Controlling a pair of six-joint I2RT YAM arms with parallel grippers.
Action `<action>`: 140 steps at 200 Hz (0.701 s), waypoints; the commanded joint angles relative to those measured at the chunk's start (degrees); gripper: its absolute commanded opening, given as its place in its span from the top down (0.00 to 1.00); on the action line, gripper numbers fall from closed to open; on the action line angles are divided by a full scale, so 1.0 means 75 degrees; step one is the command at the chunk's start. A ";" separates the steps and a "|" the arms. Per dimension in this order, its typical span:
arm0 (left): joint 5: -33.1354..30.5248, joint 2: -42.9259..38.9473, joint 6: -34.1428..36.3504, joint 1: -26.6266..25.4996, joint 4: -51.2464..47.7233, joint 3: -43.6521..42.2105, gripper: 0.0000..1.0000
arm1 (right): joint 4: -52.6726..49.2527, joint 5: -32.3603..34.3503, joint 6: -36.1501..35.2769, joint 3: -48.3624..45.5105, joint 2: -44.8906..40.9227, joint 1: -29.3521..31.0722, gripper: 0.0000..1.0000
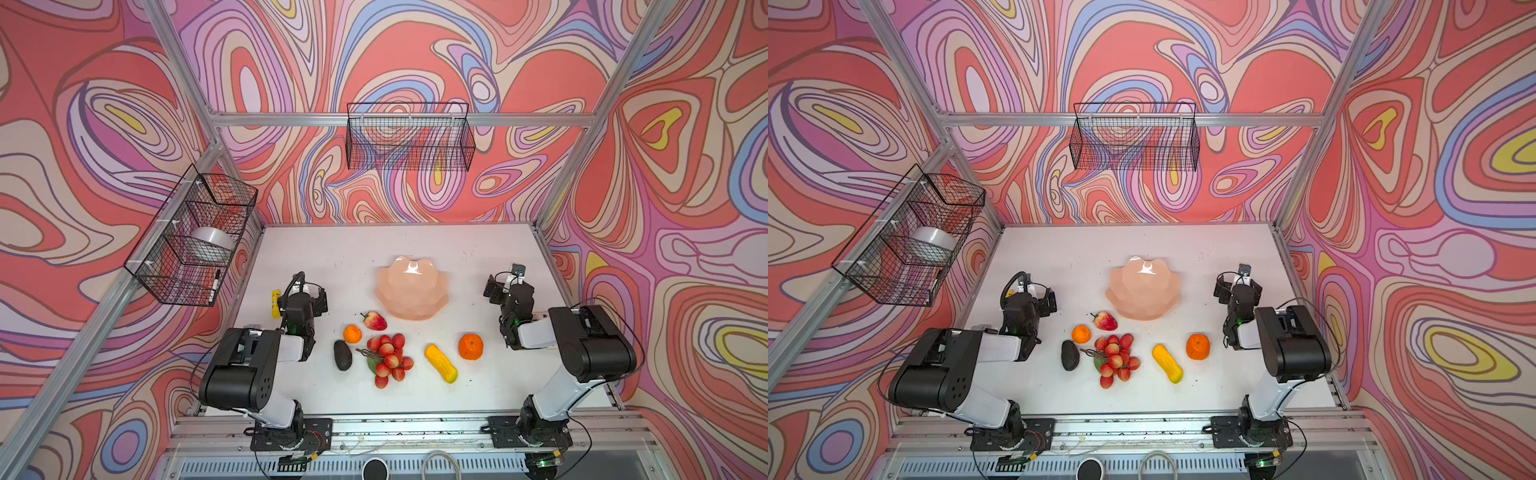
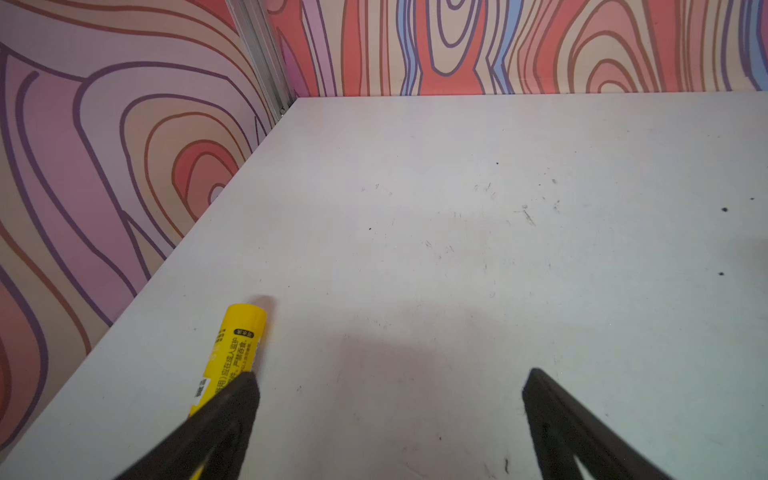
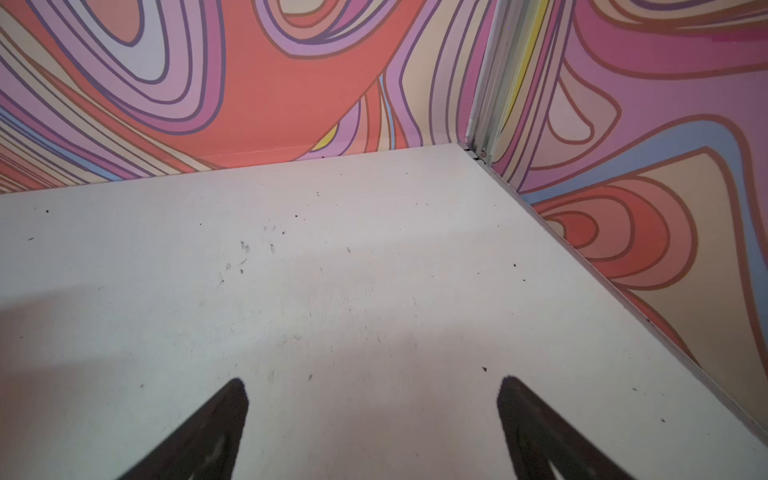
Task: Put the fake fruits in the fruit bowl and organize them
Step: 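Raise both arms from rest and move the right gripper toward the yellow mango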
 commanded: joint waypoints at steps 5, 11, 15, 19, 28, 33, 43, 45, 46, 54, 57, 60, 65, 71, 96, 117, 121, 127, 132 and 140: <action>0.0032 0.0023 0.0085 0.0054 0.0239 0.0039 0.00 | 0.0039 -0.0025 0.0079 0.0047 0.0000 -0.0032 0.02; 0.0035 0.0033 0.0091 0.0050 0.0237 0.0040 0.00 | 0.0039 -0.0020 0.0077 0.0040 0.0000 -0.0025 0.01; 0.0032 0.0026 0.0082 0.0055 0.0235 0.0045 0.00 | 0.0038 -0.0034 0.0077 0.0040 -0.0005 -0.0022 0.02; 0.0035 0.0027 0.0085 0.0060 0.0238 0.0040 0.00 | 0.0030 -0.0042 0.0083 0.0052 0.0000 -0.0030 0.02; 0.0031 0.0025 0.0086 0.0054 0.0242 0.0039 0.00 | 0.0017 -0.0038 0.0087 0.0052 0.0000 -0.0027 0.02; 0.0029 0.0029 0.0080 0.0054 0.0236 0.0042 0.00 | 0.0012 -0.0041 0.0081 0.0053 0.0000 -0.0023 0.02; 0.0035 0.0023 0.0082 0.0054 0.0245 0.0051 0.00 | 0.0017 -0.0040 0.0080 0.0052 0.0000 -0.0028 0.02; 0.0039 0.0026 0.0089 0.0054 0.0237 0.0051 0.00 | 0.0016 -0.0041 0.0086 0.0052 0.0000 -0.0029 0.02; 0.0034 0.0030 0.0084 0.0054 0.0241 0.0051 0.00 | 0.0016 -0.0035 0.0081 0.0052 0.0000 -0.0025 0.02; 0.0037 0.0028 0.0079 0.0054 0.0235 0.0045 0.00 | 0.0015 -0.0034 0.0077 0.0052 0.0000 -0.0029 0.02; 0.0033 0.0027 0.0067 0.0054 0.0227 0.0050 0.00 | 0.0018 -0.0039 0.0083 0.0052 0.0000 -0.0031 0.01; 0.0031 0.0025 0.0078 0.0054 0.0232 0.0051 0.00 | 0.0016 -0.0032 0.0088 0.0059 0.0000 -0.0028 0.02; 0.0029 0.0027 0.0069 0.0060 0.0233 0.0051 0.00 | 0.0019 -0.0038 0.0084 0.0052 0.0000 -0.0028 0.02; 0.0029 0.0026 0.0079 0.0055 0.0234 0.0051 0.00 | 0.0016 -0.0037 0.0080 0.0052 -0.0001 -0.0031 0.02; 0.0040 0.0024 0.0060 0.0060 0.0223 0.0058 0.00 | 0.0005 -0.0036 0.0077 0.0064 0.0012 -0.0029 0.02; 0.0083 0.0046 0.0049 0.0084 0.0178 0.0083 0.00 | 0.0010 -0.0035 0.0083 0.0067 0.0011 -0.0022 0.02; 0.0138 0.0037 0.0038 0.0115 0.0146 0.0095 0.00 | 0.0005 -0.0044 0.0077 0.0064 0.0010 -0.0030 0.02; 0.0226 0.0026 0.0009 0.0159 0.0097 0.0109 0.00 | 0.0004 -0.0044 0.0080 0.0064 0.0012 -0.0022 0.02; 0.0328 0.0026 -0.0013 0.0211 0.0056 0.0118 0.00 | 0.0004 -0.0041 0.0077 0.0063 0.0012 -0.0032 0.02; 0.0400 0.0009 -0.0038 0.0243 0.0035 0.0121 0.00 | 0.0009 -0.0038 0.0084 0.0065 0.0012 -0.0027 0.02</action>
